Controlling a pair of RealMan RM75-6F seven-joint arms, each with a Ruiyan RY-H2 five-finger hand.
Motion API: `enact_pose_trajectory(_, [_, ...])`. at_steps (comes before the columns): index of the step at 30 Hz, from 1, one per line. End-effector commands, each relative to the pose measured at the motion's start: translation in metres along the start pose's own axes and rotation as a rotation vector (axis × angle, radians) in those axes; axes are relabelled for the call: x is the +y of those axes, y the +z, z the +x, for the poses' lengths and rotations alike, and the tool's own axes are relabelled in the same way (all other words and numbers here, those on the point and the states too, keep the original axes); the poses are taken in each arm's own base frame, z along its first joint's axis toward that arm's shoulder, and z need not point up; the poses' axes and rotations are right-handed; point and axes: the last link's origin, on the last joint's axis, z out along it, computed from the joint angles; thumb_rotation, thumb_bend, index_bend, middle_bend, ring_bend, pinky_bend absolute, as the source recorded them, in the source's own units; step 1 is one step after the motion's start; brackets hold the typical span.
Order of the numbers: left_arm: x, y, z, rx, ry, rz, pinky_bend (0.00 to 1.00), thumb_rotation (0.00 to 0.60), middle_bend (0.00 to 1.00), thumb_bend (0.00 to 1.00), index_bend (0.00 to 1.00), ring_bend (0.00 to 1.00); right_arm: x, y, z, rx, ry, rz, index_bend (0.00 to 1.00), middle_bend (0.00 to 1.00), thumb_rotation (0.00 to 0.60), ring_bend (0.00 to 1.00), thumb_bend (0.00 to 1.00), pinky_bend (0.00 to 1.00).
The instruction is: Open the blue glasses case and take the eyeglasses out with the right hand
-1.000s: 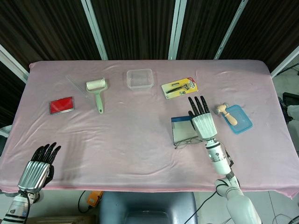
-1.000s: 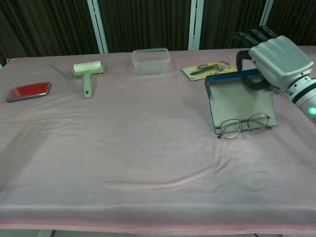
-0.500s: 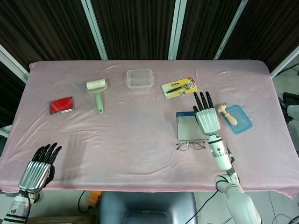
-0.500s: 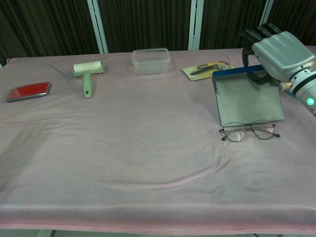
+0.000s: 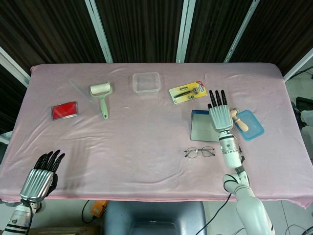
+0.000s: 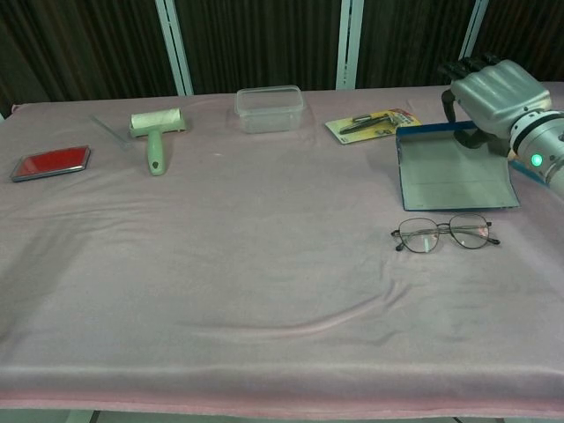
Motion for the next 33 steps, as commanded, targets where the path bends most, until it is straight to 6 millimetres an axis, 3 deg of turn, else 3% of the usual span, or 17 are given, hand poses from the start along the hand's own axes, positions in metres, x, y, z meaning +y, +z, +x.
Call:
enact_pose_trajectory(1, [0.000, 0.000, 0.000, 0.000, 0.000, 0.000, 0.12, 0.600, 0.00, 0.72, 0.00, 0.00, 0.003, 0.001, -0.010, -0.075, -0.017, -0.005, 0.14, 0.00, 0.600, 0.00, 0.51, 0.00])
enact_pose_trajectory(5, [0.001, 0.001, -0.001, -0.006, 0.001, -0.001, 0.12, 0.600, 0.00, 0.72, 0.00, 0.00, 0.008, -0.001, -0.013, -0.084, 0.015, -0.009, 0.01, 0.00, 0.600, 0.00, 0.39, 0.00])
enact_pose_trajectory(9, [0.003, 0.000, -0.001, -0.005, 0.004, -0.007, 0.12, 0.600, 0.00, 0.72, 0.00, 0.00, 0.021, -0.008, -0.015, -0.076, 0.026, 0.043, 0.00, 0.00, 0.600, 0.00, 0.29, 0.00])
enact_pose_trajectory(14, [0.003, -0.001, -0.001, -0.003, 0.003, -0.010, 0.12, 0.600, 0.00, 0.72, 0.00, 0.00, 0.030, -0.037, -0.007, -0.015, 0.169, 0.193, 0.00, 0.00, 0.600, 0.00, 0.27, 0.00])
enact_pose_trajectory(16, [0.004, -0.001, -0.001, -0.002, 0.003, -0.012, 0.12, 0.600, 0.00, 0.72, 0.00, 0.00, 0.031, -0.051, 0.000, -0.007, 0.214, 0.249, 0.06, 0.00, 0.600, 0.00, 0.27, 0.00])
enact_pose_trajectory(21, [0.005, -0.003, 0.000, 0.002, 0.005, -0.016, 0.12, 0.600, 0.00, 0.72, 0.00, 0.00, 0.025, -0.085, 0.031, -0.044, 0.298, 0.385, 0.30, 0.00, 0.600, 0.00, 0.27, 0.00])
enact_pose_trajectory(26, [0.005, -0.004, 0.000, 0.006, 0.006, -0.016, 0.12, 0.600, 0.00, 0.73, 0.00, 0.00, 0.023, -0.095, 0.056, -0.073, 0.317, 0.447, 0.45, 0.00, 0.600, 0.00, 0.33, 0.00])
enact_pose_trajectory(30, [0.005, -0.005, 0.001, 0.012, 0.004, -0.018, 0.12, 0.600, 0.00, 0.73, 0.00, 0.00, 0.025, -0.101, 0.061, -0.107, 0.314, 0.471, 0.55, 0.00, 0.600, 0.00, 0.42, 0.00])
enact_pose_trajectory(33, [0.005, -0.005, 0.001, 0.011, 0.003, -0.019, 0.12, 0.600, 0.00, 0.73, 0.00, 0.00, 0.027, -0.105, 0.060, -0.133, 0.289, 0.474, 0.56, 0.00, 0.600, 0.00, 0.43, 0.00])
